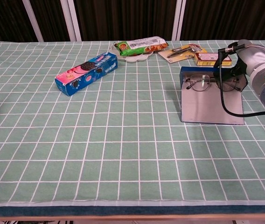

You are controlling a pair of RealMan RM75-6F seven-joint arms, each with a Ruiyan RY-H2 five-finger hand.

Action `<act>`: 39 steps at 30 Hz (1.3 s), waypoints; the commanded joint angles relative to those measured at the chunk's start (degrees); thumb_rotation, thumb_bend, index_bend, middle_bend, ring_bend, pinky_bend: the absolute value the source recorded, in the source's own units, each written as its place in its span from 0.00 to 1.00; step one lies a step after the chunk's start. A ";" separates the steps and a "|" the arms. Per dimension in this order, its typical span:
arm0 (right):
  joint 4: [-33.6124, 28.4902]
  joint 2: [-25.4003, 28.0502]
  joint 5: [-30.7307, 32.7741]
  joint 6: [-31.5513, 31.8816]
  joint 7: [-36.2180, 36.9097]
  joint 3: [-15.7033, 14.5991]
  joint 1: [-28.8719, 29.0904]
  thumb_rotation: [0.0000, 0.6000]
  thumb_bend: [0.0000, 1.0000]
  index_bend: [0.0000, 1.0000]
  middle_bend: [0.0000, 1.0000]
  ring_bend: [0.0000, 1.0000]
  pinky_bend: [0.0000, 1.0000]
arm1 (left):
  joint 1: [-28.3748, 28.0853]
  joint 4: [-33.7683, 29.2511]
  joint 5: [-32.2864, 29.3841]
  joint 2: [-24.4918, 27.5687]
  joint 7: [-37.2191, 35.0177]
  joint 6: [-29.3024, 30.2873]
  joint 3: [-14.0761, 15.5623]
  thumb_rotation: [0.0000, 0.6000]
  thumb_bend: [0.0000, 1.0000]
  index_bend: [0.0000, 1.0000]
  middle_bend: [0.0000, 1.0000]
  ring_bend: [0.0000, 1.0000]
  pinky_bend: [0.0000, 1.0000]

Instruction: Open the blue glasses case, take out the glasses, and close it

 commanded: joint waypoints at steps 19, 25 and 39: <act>3.26 -3.00 -4.58 1.60 4.42 1.66 -1.08 1.00 0.50 0.52 0.08 0.00 0.19 | 0.00 0.06 0.04 0.11 -0.39 0.00 -0.03 1.00 0.03 0.00 0.00 0.00 0.00; 4.03 -3.41 -5.99 1.60 5.69 1.82 -1.54 1.00 0.50 0.52 0.08 0.00 0.19 | -0.03 0.05 0.06 0.11 -0.39 -0.04 -0.02 1.00 0.03 0.00 0.00 0.00 0.00; 3.83 -3.10 -4.01 -0.30 2.15 2.38 -2.22 1.00 0.48 0.52 0.08 0.00 0.19 | -0.01 -0.05 0.09 0.23 -0.49 -0.10 0.05 1.00 0.03 0.00 0.00 0.00 0.00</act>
